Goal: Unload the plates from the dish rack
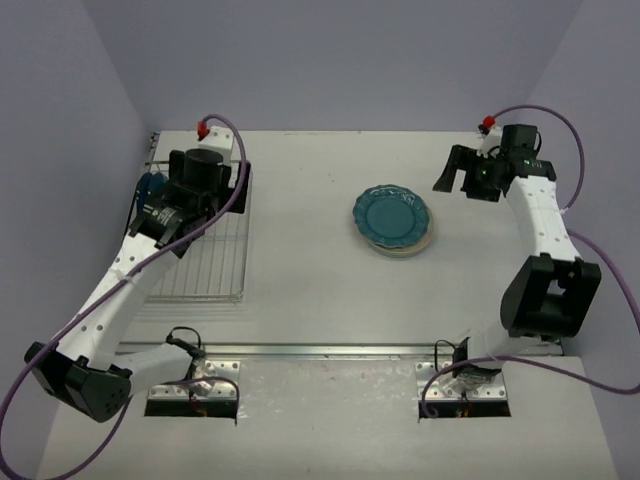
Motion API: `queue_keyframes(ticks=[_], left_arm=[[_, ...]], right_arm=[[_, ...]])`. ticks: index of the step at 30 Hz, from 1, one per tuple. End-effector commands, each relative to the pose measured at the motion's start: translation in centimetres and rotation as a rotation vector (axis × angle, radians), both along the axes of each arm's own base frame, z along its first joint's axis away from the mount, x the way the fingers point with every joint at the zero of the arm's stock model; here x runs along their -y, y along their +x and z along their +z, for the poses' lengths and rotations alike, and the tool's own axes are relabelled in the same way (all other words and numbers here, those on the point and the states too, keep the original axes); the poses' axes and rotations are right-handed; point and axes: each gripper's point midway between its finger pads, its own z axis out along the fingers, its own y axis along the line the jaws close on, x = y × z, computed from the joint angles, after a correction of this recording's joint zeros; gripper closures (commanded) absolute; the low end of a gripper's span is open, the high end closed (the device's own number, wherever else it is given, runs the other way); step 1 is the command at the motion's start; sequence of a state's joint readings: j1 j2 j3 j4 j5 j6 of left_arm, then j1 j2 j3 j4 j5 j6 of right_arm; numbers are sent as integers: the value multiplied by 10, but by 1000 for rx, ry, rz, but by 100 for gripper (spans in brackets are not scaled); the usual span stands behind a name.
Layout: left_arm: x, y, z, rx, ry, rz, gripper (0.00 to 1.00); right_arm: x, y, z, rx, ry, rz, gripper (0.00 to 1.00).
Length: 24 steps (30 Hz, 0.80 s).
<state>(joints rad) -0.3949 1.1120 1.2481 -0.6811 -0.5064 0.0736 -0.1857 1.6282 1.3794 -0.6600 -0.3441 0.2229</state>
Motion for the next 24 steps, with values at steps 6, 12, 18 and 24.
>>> queue_keyframes(ticks=[6, 12, 18, 24], left_arm=[[-53, 61, -22, -163, -181, 134, 9], [-91, 83, -59, -259, -235, 140, 27], [-90, 86, -97, -344, -190, 76, 43], [-101, 84, -138, -436, -213, 88, 51]], right_arm=[[-29, -34, 76, 338, -198, 138, 1], [-39, -52, 68, 348, -182, 180, 1], [-50, -54, 63, 327, -120, 206, 1], [-57, -56, 62, 316, -85, 225, 1]])
